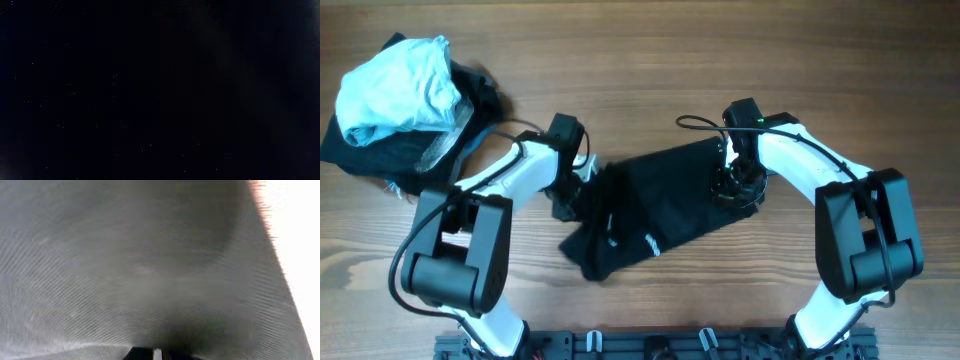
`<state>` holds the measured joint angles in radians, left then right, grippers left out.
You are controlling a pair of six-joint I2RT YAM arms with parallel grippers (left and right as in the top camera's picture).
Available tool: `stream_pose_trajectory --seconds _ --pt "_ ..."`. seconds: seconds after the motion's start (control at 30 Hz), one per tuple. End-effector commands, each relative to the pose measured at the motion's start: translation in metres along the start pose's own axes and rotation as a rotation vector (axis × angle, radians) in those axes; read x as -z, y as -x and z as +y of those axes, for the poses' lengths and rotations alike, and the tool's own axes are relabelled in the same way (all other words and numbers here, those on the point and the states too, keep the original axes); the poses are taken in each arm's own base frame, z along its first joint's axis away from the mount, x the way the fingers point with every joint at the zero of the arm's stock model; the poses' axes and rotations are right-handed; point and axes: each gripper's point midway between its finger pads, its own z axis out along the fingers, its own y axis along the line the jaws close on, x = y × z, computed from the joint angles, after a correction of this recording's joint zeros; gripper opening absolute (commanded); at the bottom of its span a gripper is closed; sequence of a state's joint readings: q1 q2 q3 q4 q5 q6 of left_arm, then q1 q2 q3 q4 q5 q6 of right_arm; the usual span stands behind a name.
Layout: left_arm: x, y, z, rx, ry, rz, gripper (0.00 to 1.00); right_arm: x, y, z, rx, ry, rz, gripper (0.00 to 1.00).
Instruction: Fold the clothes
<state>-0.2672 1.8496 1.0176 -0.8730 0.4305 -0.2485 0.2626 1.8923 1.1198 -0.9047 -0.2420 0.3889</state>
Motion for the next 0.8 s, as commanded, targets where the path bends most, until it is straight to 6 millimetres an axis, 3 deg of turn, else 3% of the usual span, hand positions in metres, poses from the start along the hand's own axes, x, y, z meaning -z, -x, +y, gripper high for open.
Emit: stream_pose_trajectory --seconds 0.0,0.07,0.17,0.23,0.37,0.57,0.67,0.73,0.77 --pt "0.044 0.004 0.036 0.108 0.163 0.004 0.04 -0.014 -0.005 -0.009 -0.003 -0.046 0.05 0.06" --pt "0.082 0.013 0.024 0.12 0.147 -0.034 0.04 -0.007 0.0 -0.005 0.016 -0.038 0.03 0.07" --pt "0.132 0.03 -0.021 0.067 0.044 -0.11 0.04 0.004 0.011 0.0 0.018 -0.021 -0.008 0.07" --pt "0.145 0.038 -0.051 -0.007 0.006 -0.165 0.04 0.007 0.013 0.0 0.01 -0.006 -0.012 0.07" --pt "0.123 0.042 -0.098 -0.168 0.01 -0.207 0.04 0.01 0.015 0.001 -0.02 0.051 0.001 0.1" --pt "0.068 0.032 -0.128 -0.219 0.113 -0.152 0.08 0.014 0.017 0.002 -0.035 0.132 0.016 0.14" --pt "0.041 0.023 -0.148 -0.272 0.093 -0.099 0.26 0.016 0.019 -0.003 -0.061 0.142 0.013 0.19" --pt "0.028 0.021 -0.17 -0.331 0.044 -0.108 0.31 0.018 0.022 -0.008 -0.091 0.146 0.009 0.3" --pt "0.024 0.023 -0.185 -0.373 0.019 -0.138 0.4 0.019 0.024 -0.013 -0.117 0.15 0.007 0.35"
